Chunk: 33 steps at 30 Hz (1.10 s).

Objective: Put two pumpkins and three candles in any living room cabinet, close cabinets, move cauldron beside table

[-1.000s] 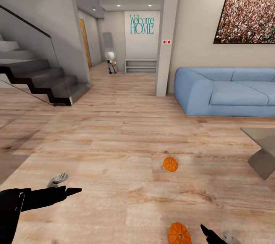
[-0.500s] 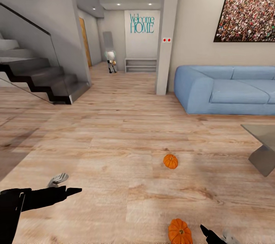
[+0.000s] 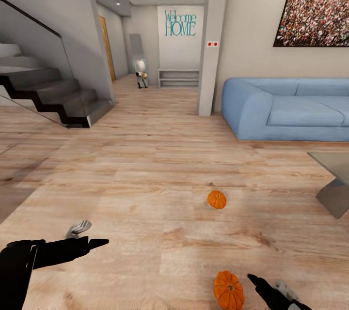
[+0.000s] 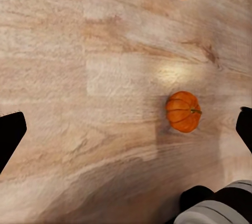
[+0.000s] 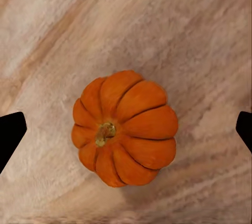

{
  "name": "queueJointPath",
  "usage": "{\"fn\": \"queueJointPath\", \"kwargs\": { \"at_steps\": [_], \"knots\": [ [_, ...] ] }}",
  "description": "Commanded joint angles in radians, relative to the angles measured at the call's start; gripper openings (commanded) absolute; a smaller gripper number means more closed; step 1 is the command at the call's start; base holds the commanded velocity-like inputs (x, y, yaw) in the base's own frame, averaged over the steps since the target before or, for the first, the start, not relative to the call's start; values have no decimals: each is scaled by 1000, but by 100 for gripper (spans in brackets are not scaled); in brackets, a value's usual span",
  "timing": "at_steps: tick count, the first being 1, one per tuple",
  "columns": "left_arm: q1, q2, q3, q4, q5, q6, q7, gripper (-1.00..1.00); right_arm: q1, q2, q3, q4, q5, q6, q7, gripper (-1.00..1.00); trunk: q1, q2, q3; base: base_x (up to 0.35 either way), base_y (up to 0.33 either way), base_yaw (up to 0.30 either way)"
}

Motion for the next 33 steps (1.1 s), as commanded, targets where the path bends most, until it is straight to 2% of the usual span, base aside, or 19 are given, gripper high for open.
{"fn": "queueJointPath", "kwargs": {
  "at_steps": [1, 4, 9, 13, 17, 22, 33],
  "knots": [
    [0, -1, 0, 0, 0, 1, 0, 100, -7, 1, -1, 0, 0, 25, -3, 100, 0, 0, -4, 0, 0, 0],
    [0, -2, 0, 0, 1, 2, -1, 100, -16, 6, -3, -1, -2, 56, -7, 100, 2, -1, -16, 0, 0, 0],
    [0, -5, 0, 0, 7, 4, -5, 100, -18, 9, -12, -1, -7, 65, -9, 100, 4, -2, -35, 0, 0, 0],
    [0, -25, -1, 1, 1, 2, -2, 100, -19, 4, -18, -1, -7, 66, -10, 100, 6, -3, -50, 0, 0, 0],
    [0, -31, -39, 0, 9, 3, -1, 100, -19, 5, -23, -1, -7, 63, -10, 100, 8, -4, -66, 0, 0, 0],
    [0, -31, -51, -1, 10, 3, -2, 100, -19, 7, -24, -1, -7, 64, -8, 100, 10, -5, -85, 0, 0, 0],
    [0, -23, -49, -2, 13, 3, -4, 100, -19, 7, -24, -1, -6, 63, -4, 100, 15, -8, -128, 0, 0, 0]
  ]
}}
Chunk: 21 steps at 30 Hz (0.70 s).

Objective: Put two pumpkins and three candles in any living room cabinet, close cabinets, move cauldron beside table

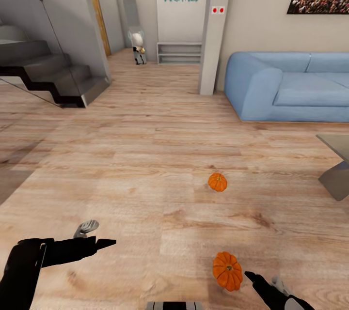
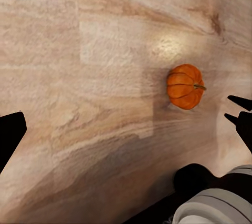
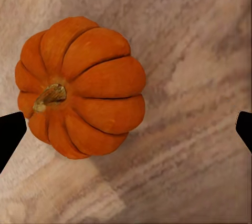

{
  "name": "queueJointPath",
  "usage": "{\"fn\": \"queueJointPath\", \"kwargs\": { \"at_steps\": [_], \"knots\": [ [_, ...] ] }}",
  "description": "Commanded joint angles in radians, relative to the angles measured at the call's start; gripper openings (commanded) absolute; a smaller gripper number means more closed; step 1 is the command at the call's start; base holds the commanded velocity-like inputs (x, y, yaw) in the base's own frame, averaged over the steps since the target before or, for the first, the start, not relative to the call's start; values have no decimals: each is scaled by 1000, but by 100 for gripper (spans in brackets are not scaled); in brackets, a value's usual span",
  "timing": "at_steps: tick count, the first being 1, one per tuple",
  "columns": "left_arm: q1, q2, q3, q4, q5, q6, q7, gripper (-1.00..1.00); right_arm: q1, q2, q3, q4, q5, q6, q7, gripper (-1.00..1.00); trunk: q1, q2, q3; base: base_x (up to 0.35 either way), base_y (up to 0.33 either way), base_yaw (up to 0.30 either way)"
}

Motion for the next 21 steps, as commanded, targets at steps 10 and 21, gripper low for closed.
{"fn": "queueJointPath", "kwargs": {
  "at_steps": [10, 21],
  "knots": [
    [0, 1, 4, -6, 1, 0, -2, 100, 1, -10, 0, 1, -2, 3, 75, 100, 4, -2, -39, 0, 0, 0],
    [0, 2, 6, -25, 3, 1, -20, 100, 1, -27, -4, 4, -2, 5, 222, 100, 8, -4, -66, 0, 0, 0]
  ]
}}
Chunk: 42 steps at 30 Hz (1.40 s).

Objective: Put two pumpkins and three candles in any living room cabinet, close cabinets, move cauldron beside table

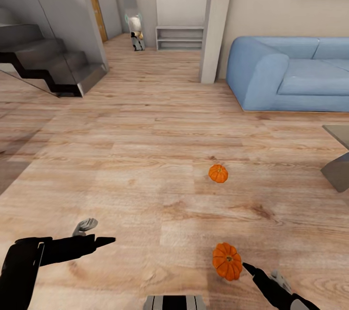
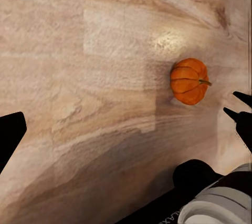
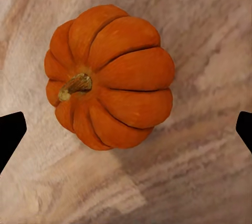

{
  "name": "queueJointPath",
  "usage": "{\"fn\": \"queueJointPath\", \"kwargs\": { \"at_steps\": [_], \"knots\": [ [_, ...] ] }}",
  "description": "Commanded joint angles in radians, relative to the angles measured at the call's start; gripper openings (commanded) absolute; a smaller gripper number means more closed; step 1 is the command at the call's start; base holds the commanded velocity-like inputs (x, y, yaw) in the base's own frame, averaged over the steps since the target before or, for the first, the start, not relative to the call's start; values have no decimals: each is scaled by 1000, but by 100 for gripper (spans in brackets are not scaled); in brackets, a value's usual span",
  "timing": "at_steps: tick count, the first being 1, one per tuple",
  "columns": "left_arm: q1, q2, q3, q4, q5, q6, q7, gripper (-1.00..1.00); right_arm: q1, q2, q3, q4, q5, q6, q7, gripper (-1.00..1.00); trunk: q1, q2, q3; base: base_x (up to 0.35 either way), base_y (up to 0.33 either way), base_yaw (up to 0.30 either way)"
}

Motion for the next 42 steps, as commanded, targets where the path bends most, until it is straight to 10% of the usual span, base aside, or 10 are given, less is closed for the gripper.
{"fn": "queueJointPath", "kwargs": {
  "at_steps": [1, 25, 42],
  "knots": [
    [0, 0, 1, -3, 0, 0, -16, 100, 0, 0, -5, 0, 0, 0, 1, 100, 0, 0, 0, 0, 0, 0],
    [0, 4, 1, -7, -16, -6, -105, 100, 0, -1, -23, 0, 0, -1, 2, 100, 0, 0, 0, 67, 0, 0],
    [0, 4, 2, -7, -16, -5, -105, 100, 0, -1, -23, 0, 0, -2, 2, 100, 8, -4, -66, 0, 0, 0]
  ]
}}
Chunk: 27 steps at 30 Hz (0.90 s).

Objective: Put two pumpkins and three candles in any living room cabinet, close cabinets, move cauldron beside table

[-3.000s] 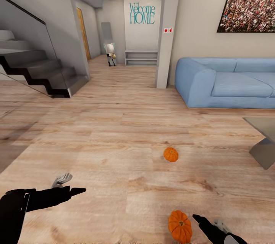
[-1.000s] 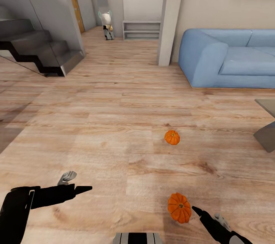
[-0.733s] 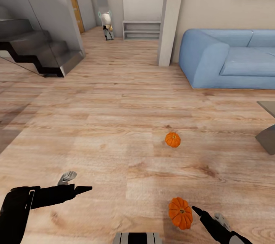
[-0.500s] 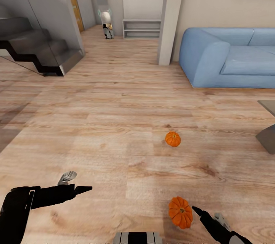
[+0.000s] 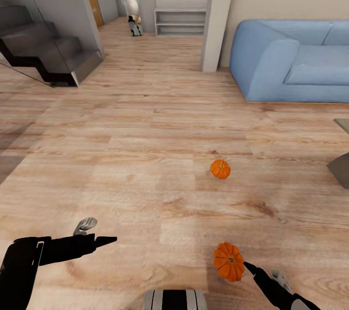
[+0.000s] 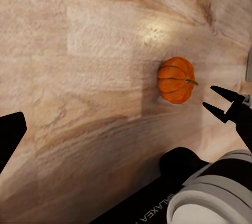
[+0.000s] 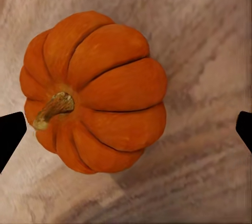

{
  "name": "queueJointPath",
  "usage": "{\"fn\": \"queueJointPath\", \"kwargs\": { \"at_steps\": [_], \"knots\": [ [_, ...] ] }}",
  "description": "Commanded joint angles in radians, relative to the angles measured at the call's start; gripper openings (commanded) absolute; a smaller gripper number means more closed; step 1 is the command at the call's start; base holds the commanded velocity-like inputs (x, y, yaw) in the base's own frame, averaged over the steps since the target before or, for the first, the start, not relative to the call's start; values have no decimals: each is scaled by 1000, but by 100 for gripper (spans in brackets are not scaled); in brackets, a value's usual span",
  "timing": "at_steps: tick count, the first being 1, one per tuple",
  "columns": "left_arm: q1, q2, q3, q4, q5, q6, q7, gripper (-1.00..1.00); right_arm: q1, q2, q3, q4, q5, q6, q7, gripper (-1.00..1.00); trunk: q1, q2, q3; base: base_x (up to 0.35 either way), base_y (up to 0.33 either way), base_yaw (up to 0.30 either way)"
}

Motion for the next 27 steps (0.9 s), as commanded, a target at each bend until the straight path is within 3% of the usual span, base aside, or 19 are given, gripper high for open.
{"fn": "queueJointPath", "kwargs": {
  "at_steps": [1, 15, 27],
  "knots": [
    [0, 0, 0, 0, 0, 0, 0, 100, 0, 0, 0, 0, 0, 0, 0, 100, 0, 0, -4, 0, 0, 0],
    [0, 1, 1, 0, 0, 0, 0, 100, 0, 1, 0, 0, 0, 0, 0, 100, 7, -4, -58, 0, 0, 0],
    [0, 1, 0, 0, -1, -2, 1, 100, 0, 1, 0, 0, 0, 0, 0, 100, 7, -4, -58, 47, 28, 0]
  ]
}}
